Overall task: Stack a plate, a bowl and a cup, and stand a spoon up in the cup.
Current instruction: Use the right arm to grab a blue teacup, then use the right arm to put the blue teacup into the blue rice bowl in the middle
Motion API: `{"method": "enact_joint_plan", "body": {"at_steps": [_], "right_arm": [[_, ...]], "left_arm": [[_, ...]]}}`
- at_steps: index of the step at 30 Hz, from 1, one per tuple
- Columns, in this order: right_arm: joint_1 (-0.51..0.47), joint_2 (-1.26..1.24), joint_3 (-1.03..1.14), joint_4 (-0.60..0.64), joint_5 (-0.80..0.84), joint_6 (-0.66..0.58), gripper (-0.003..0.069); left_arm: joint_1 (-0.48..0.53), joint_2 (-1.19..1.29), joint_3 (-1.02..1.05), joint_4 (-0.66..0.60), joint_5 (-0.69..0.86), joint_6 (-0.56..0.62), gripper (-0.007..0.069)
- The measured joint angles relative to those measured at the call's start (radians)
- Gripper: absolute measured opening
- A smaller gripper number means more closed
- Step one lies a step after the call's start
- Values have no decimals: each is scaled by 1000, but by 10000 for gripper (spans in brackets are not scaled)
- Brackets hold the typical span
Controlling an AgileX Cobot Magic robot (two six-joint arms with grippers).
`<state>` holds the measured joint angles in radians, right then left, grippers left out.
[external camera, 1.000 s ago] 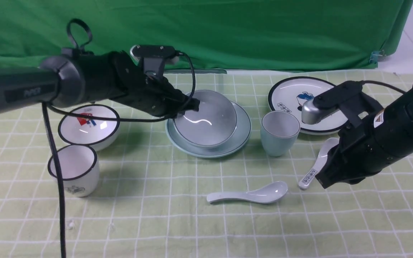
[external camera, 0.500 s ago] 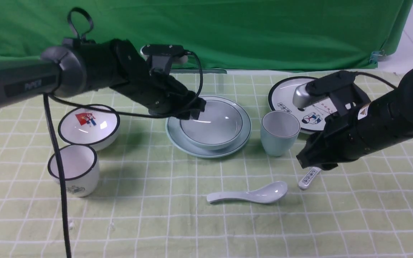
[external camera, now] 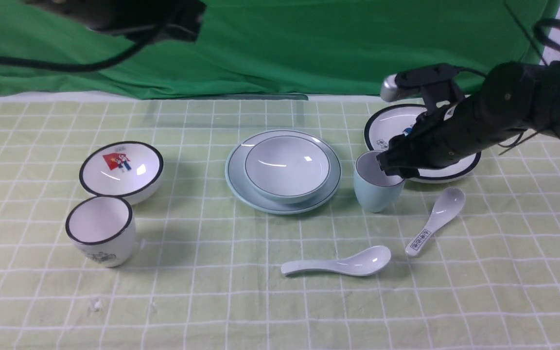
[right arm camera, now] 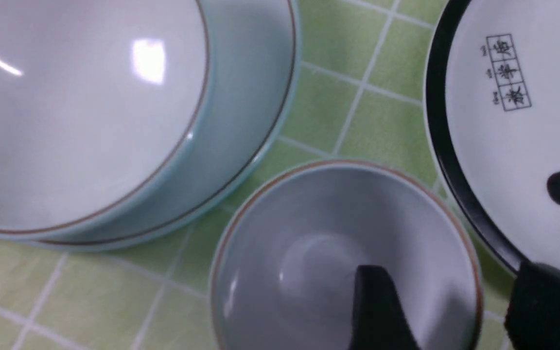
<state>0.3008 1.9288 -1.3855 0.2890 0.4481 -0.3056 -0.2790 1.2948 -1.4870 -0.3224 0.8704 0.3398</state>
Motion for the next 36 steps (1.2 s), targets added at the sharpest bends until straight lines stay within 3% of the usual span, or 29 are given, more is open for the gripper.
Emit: {"method": "enact_joint_plan", "body": {"at_steps": [3,5,7,12,18,27,31,36], "right_arm": [[-1,38,-24,-15,23,1,297],[0,49,-43,-21,51,-8,157],[5,49,-73,-29,88,-17,85],[65,51,-243,-36,243,-63,85],[177,141,-484,-34,294,-93,85],[208,392,-730,-150,366,46,104],[207,407,-772,-153,430,57,174],[207,392,-790,-140,477,41,324]], "left_arm": [[0,-139,98,17,3,0,-33],[0,-271,230,75,8,-18,-39],[0,-362,334,134,10,-51,-39],[0,-543,659,257,-35,-154,-38],[0,-564,942,270,-181,-182,-37],[0,-556,999,253,-318,-208,-37],[0,-556,999,246,-330,-208,-37],[0,-556,999,244,-330,-208,-36]]}}
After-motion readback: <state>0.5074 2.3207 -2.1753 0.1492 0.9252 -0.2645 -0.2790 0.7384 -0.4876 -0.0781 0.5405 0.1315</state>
